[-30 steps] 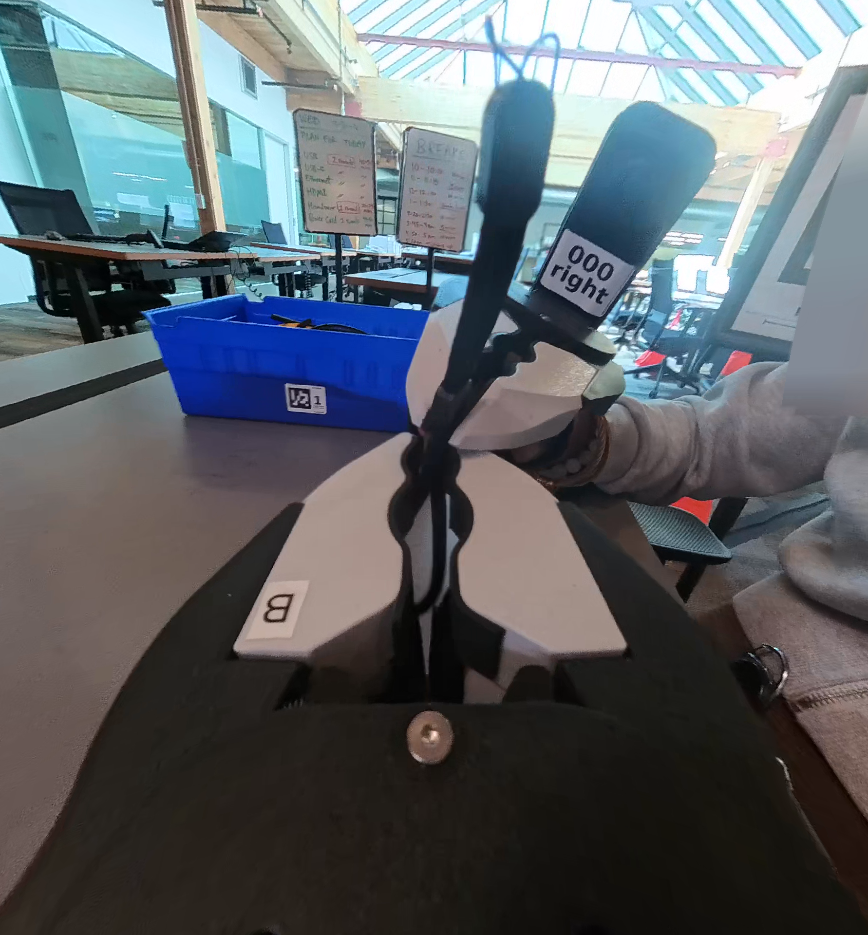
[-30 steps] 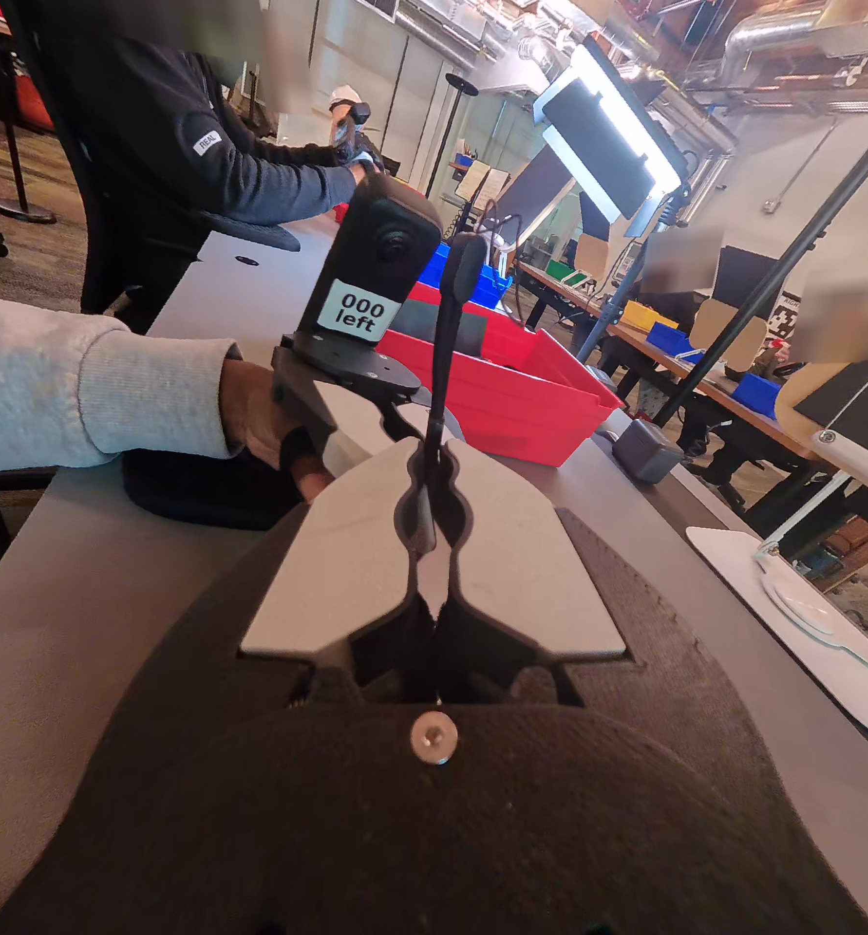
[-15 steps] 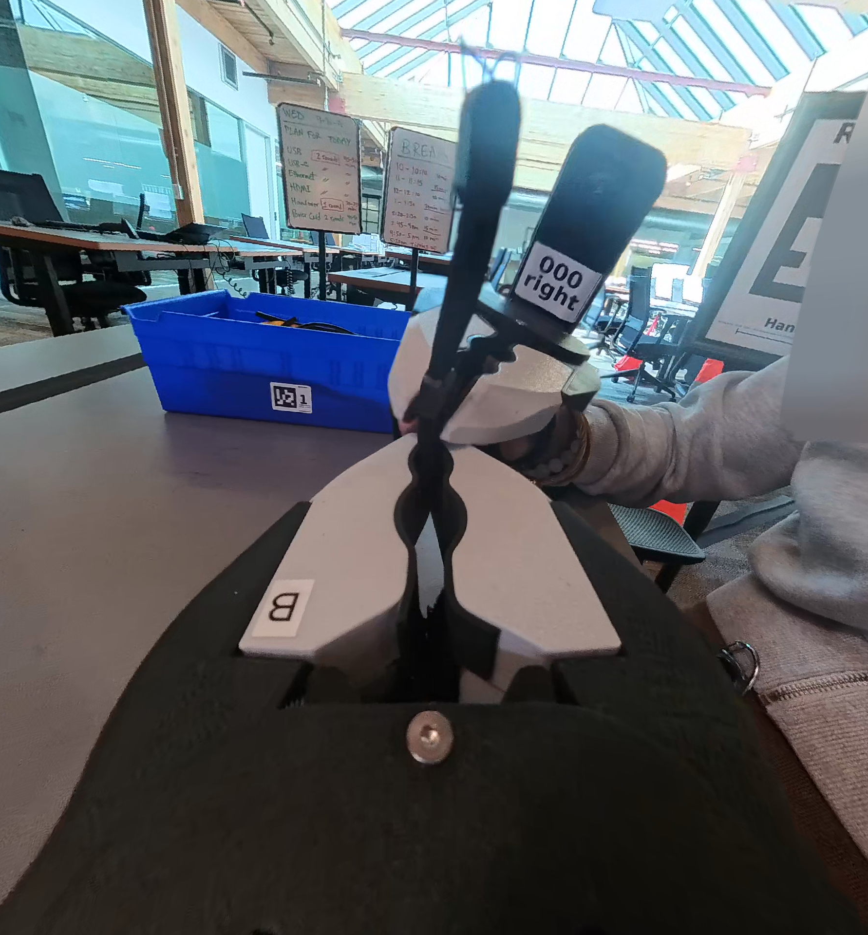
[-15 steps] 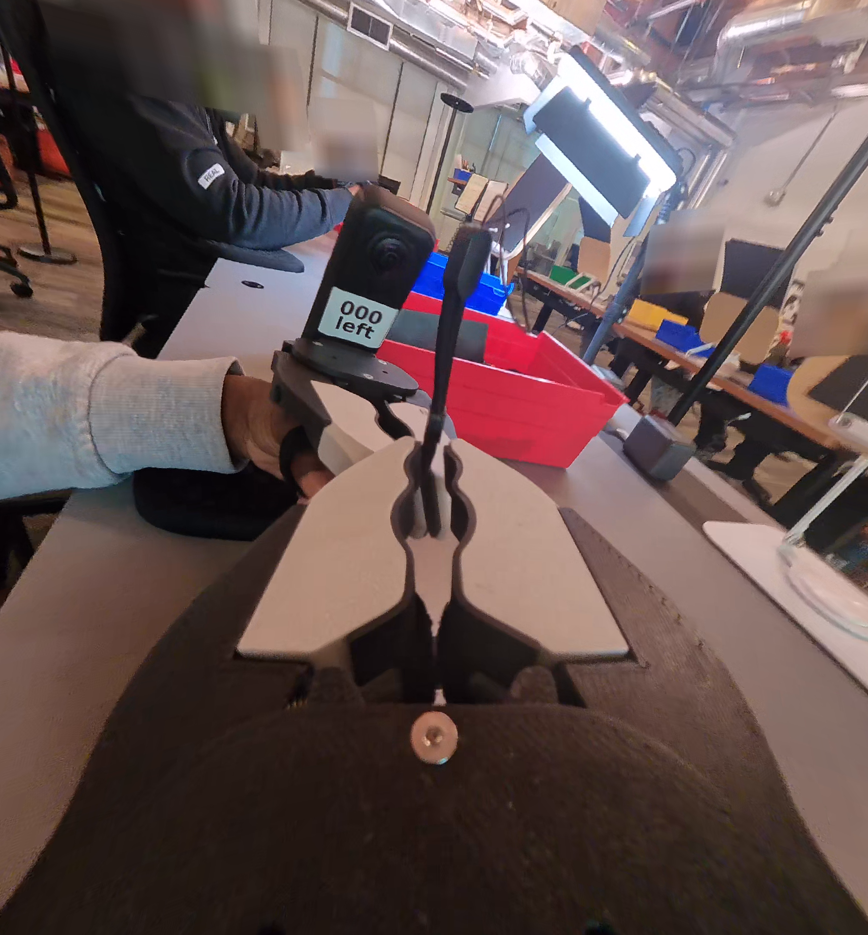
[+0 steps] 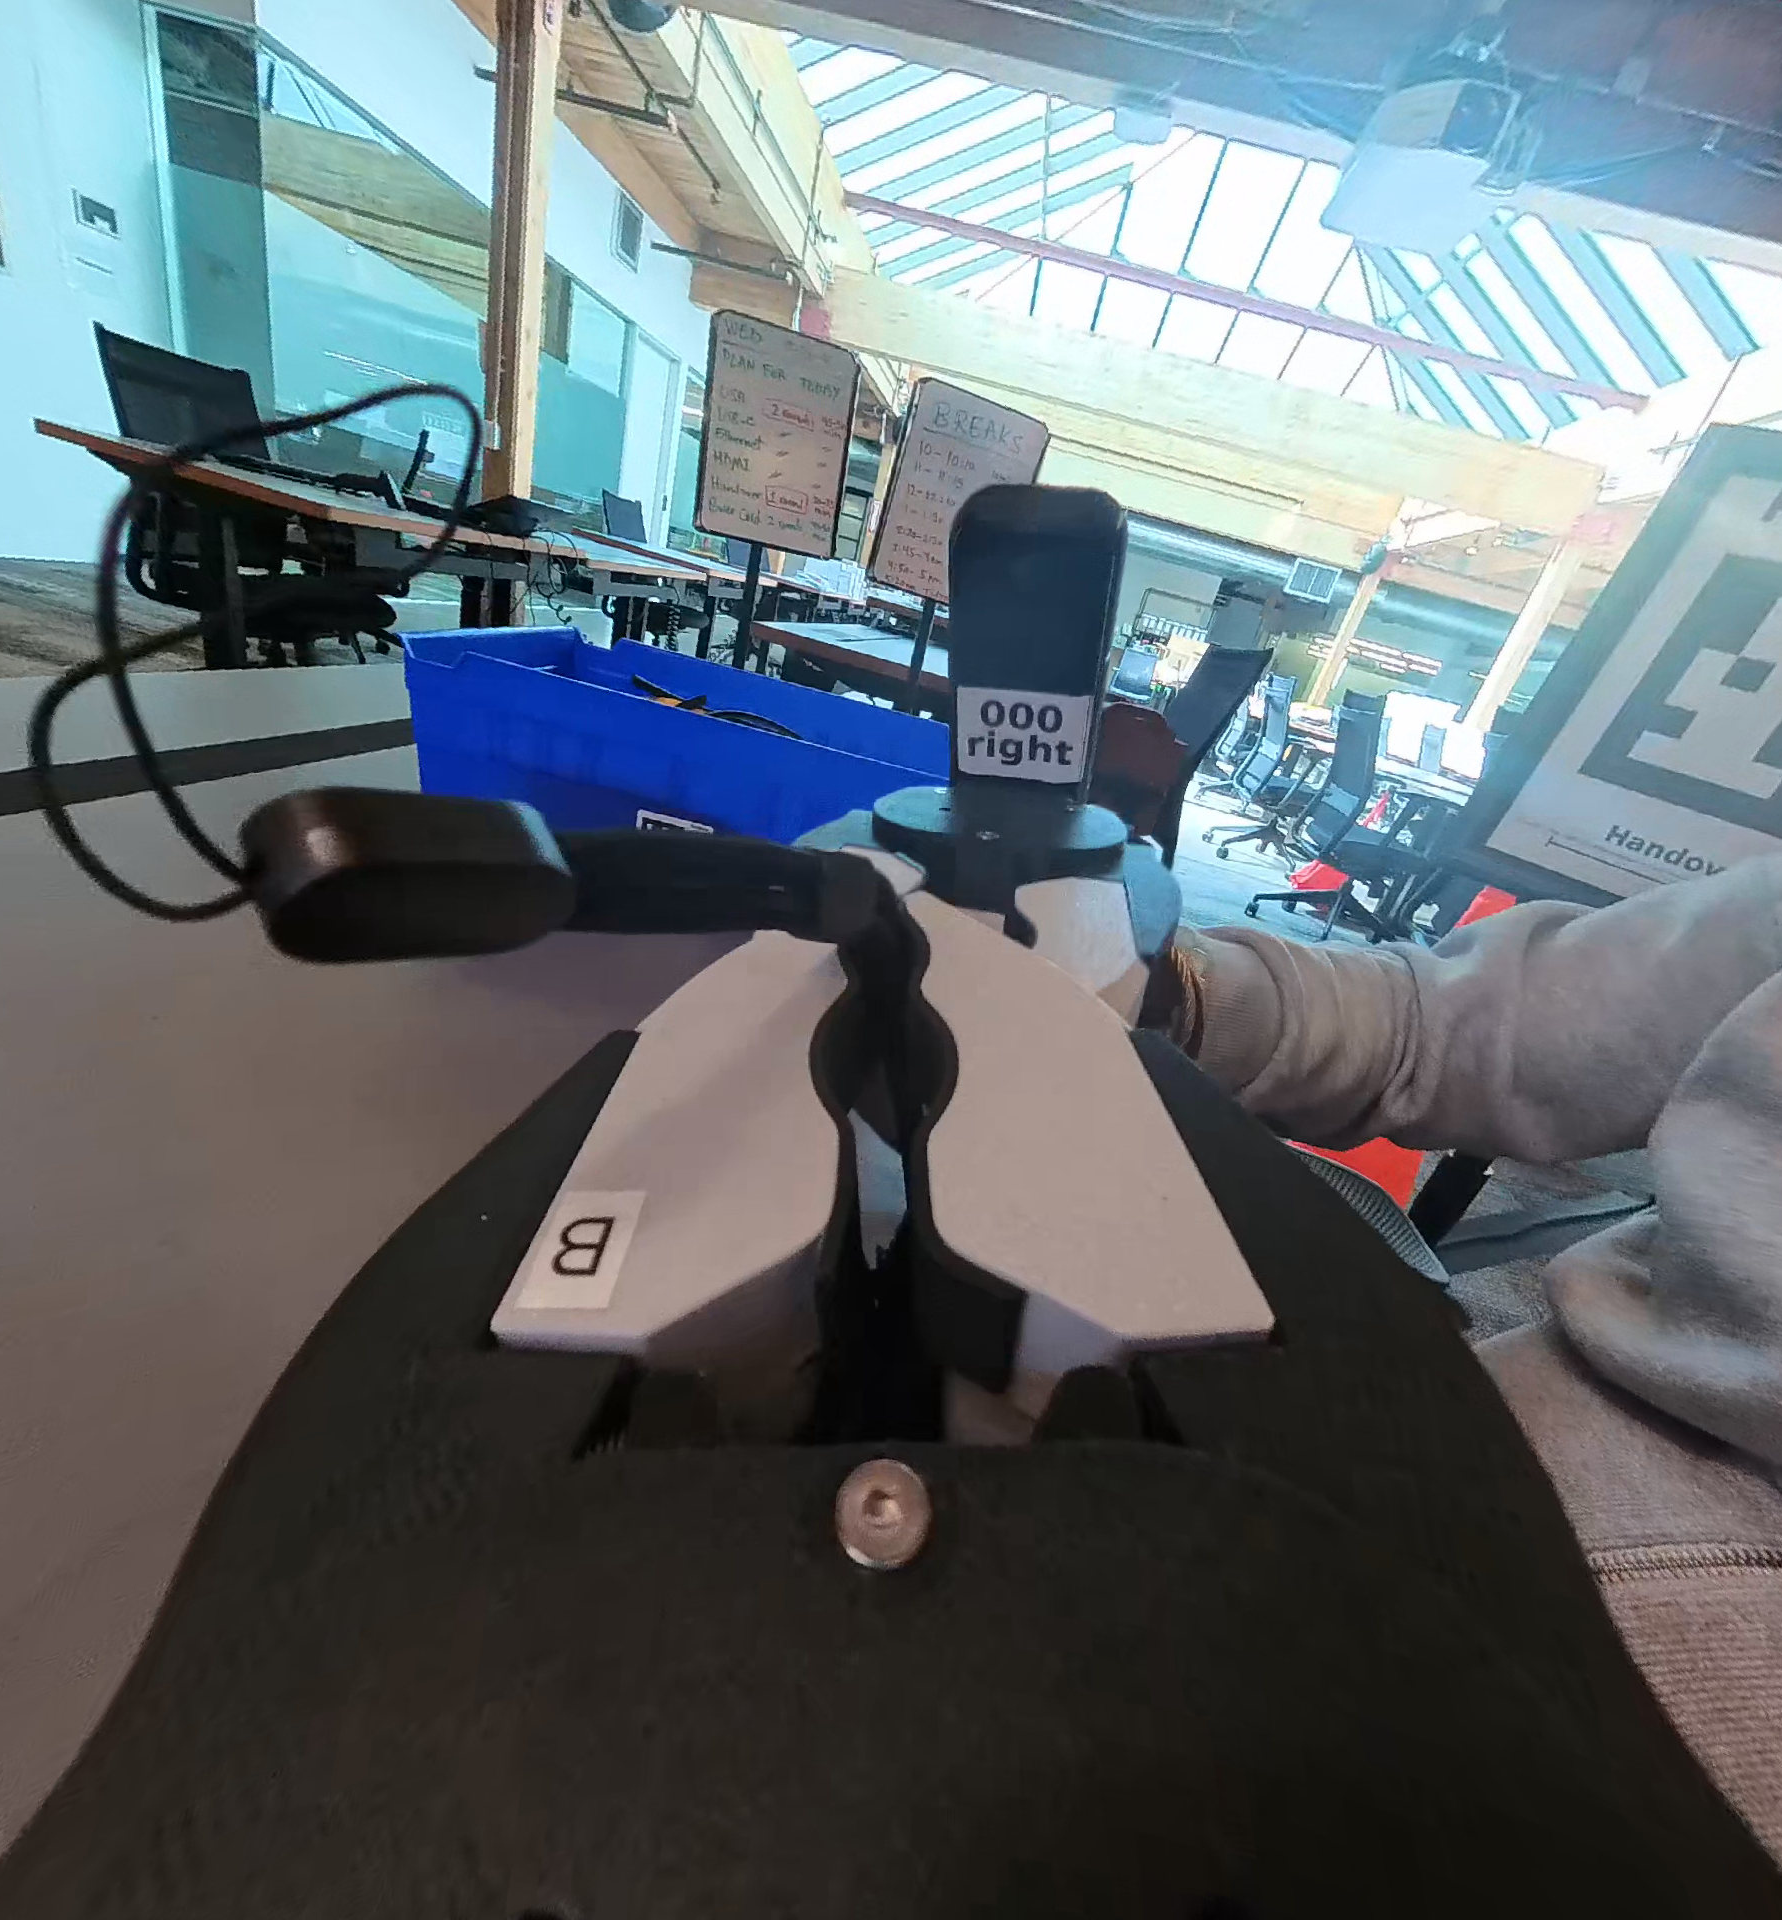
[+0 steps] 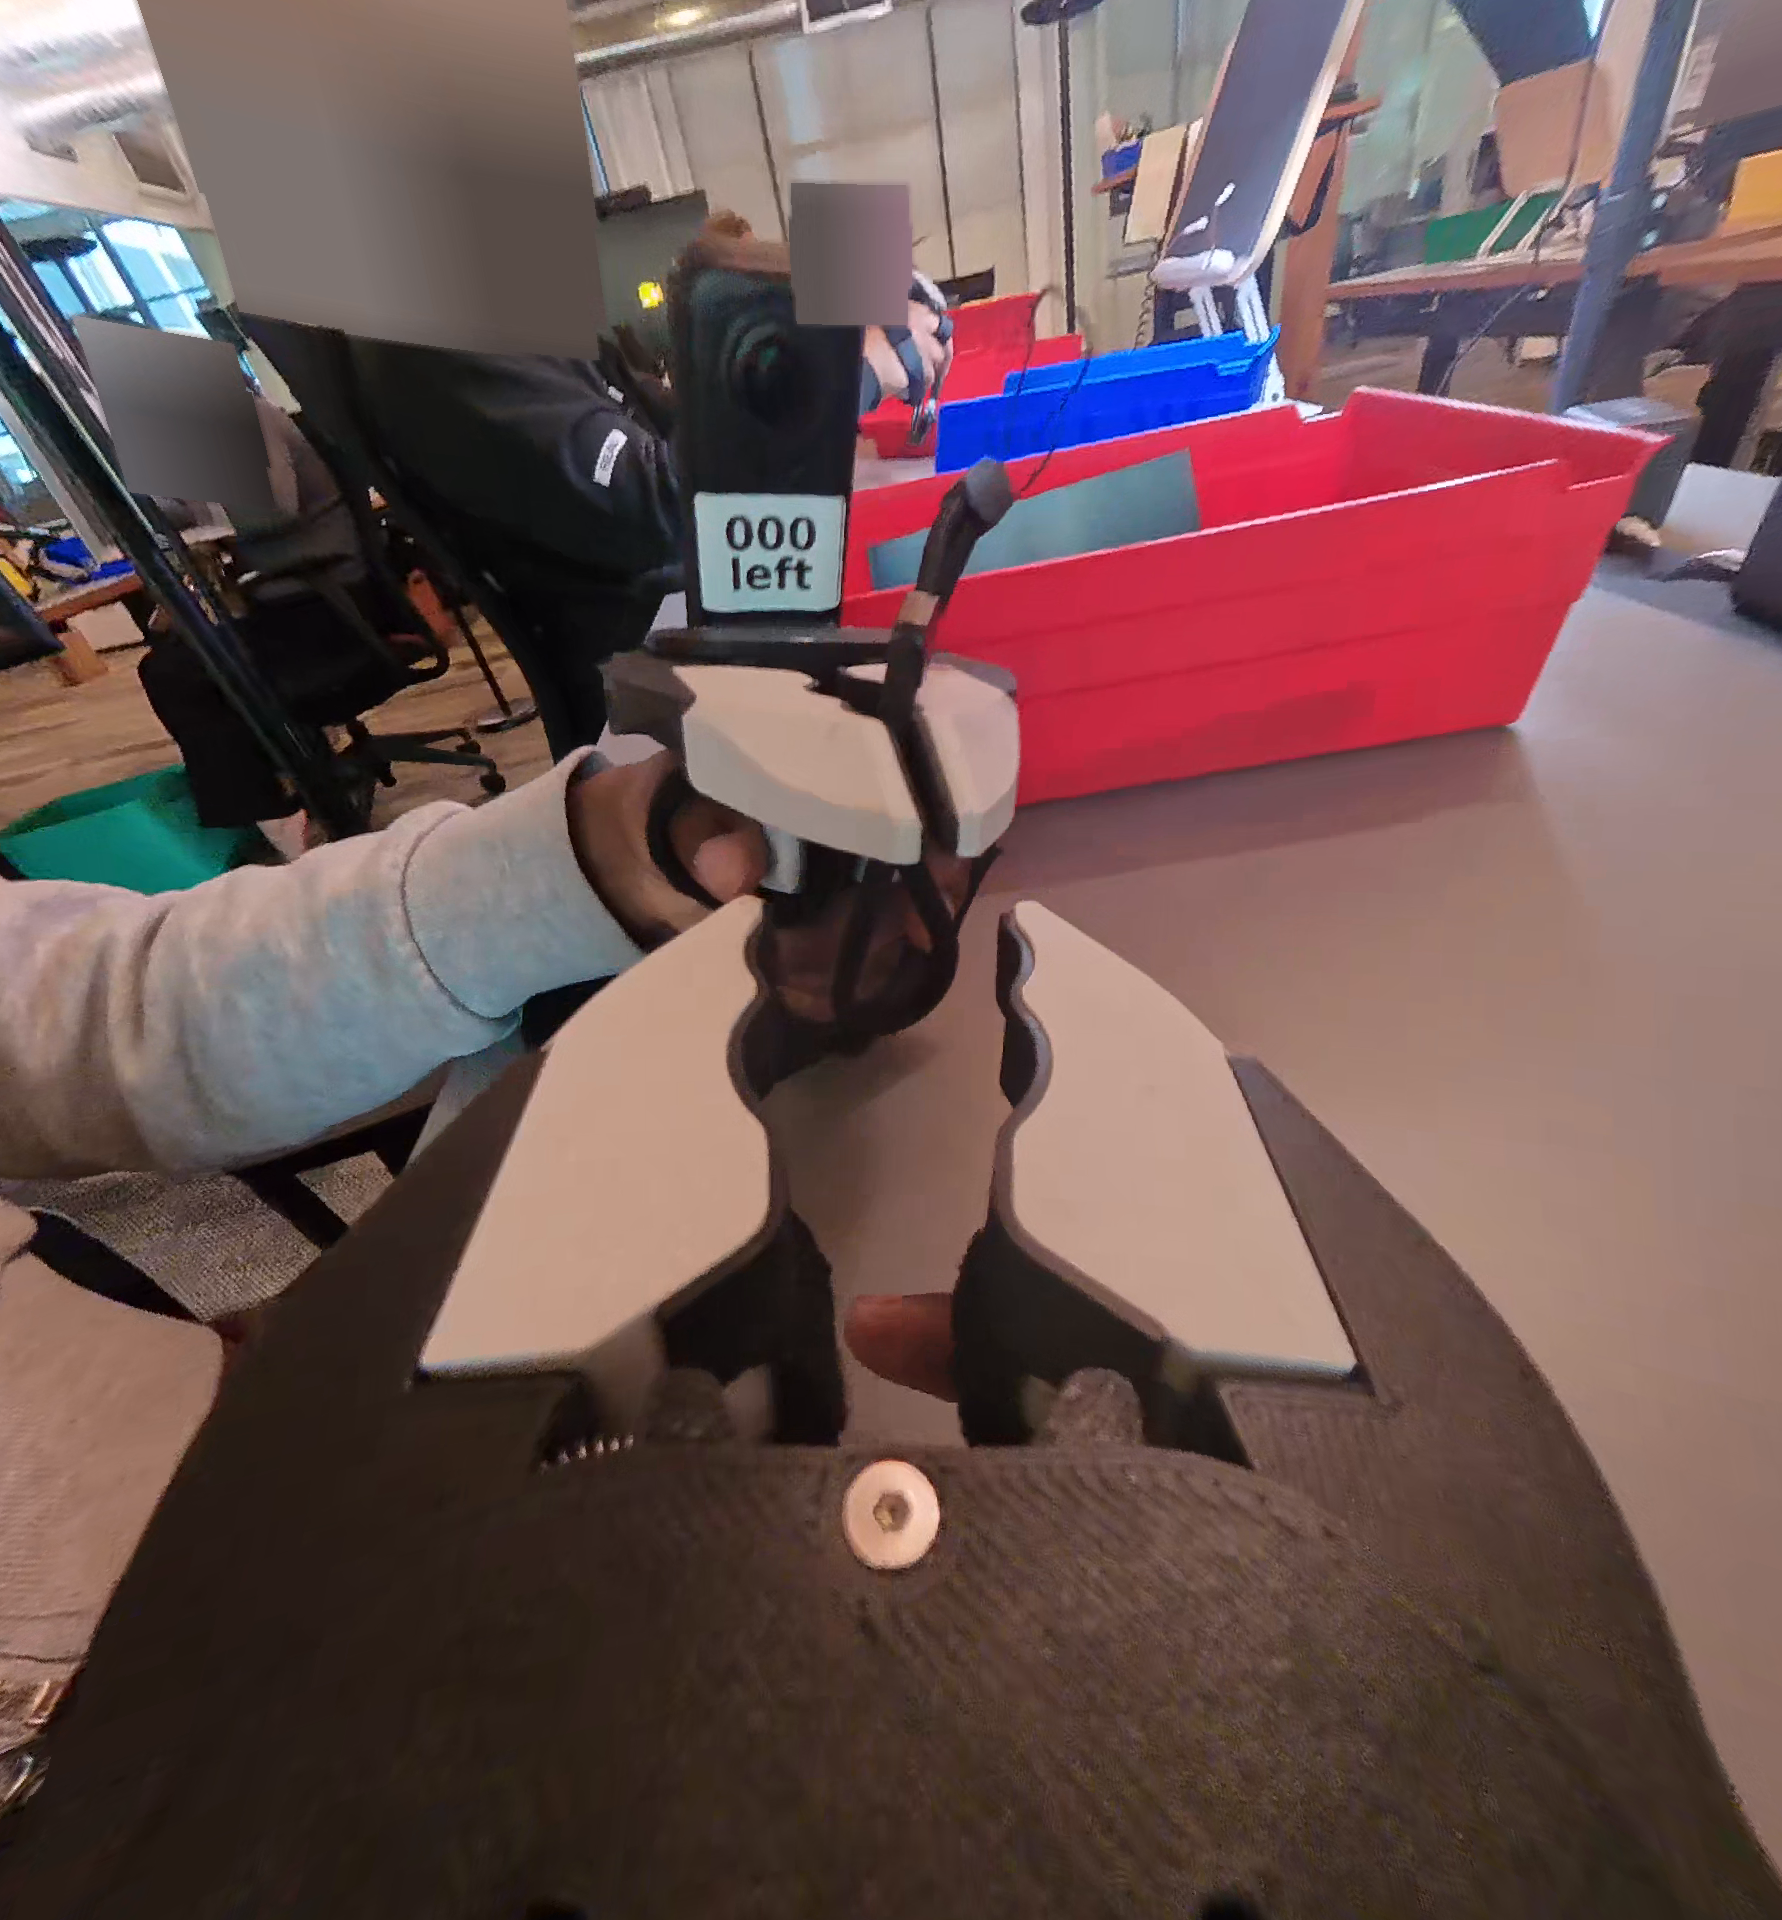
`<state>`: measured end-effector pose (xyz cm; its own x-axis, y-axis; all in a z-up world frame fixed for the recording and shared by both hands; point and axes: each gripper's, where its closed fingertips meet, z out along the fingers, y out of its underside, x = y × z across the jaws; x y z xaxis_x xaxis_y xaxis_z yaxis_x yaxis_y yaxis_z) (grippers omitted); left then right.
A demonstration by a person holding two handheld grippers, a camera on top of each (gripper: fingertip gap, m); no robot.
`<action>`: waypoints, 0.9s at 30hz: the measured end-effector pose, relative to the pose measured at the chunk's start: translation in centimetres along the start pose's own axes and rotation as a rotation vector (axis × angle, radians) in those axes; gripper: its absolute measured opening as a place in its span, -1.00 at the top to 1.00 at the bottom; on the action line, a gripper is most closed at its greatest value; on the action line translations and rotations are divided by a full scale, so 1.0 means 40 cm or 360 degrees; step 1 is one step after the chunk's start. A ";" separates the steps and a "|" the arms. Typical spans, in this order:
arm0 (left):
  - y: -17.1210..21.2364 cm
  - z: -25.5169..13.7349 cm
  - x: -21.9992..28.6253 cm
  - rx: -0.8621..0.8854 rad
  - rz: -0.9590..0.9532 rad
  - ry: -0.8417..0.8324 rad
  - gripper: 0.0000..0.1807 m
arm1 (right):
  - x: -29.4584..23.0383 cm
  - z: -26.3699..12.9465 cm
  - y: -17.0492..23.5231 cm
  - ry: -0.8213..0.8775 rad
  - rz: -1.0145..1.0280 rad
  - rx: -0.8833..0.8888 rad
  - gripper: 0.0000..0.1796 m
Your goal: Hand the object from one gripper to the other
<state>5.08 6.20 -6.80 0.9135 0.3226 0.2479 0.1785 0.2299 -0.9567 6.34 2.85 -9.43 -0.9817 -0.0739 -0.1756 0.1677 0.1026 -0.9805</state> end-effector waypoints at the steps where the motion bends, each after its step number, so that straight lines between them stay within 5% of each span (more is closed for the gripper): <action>1: 0.002 0.001 0.002 -0.0005 -0.0005 0.0010 0.98 | -0.002 0.007 0.006 -0.0001 -0.0008 -0.0013 0.63; 4: 0.006 0.004 0.005 -0.0019 -0.0026 0.0024 0.98 | -0.005 0.013 0.006 -0.0002 -0.0027 0.0020 0.94; 13: 0.003 -0.002 -0.012 0.0010 -0.0336 0.0017 0.61 | 0.000 -0.034 -0.051 -0.0170 0.0295 0.0258 0.96; 24: 0.029 0.004 0.019 -0.0127 -0.0463 0.0161 0.61 | 0.010 -0.060 -0.086 -0.0172 0.0310 0.0395 0.96; 27: 0.034 0.006 0.033 -0.0152 -0.0441 0.0214 0.84 | 0.009 -0.067 -0.094 -0.0202 0.0336 0.0434 0.96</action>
<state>6.43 7.16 -7.76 0.8643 0.1342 0.4847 0.4548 0.2029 -0.8672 5.13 5.11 -5.56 -0.9068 -0.2036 -0.3692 0.3999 -0.1384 -0.9060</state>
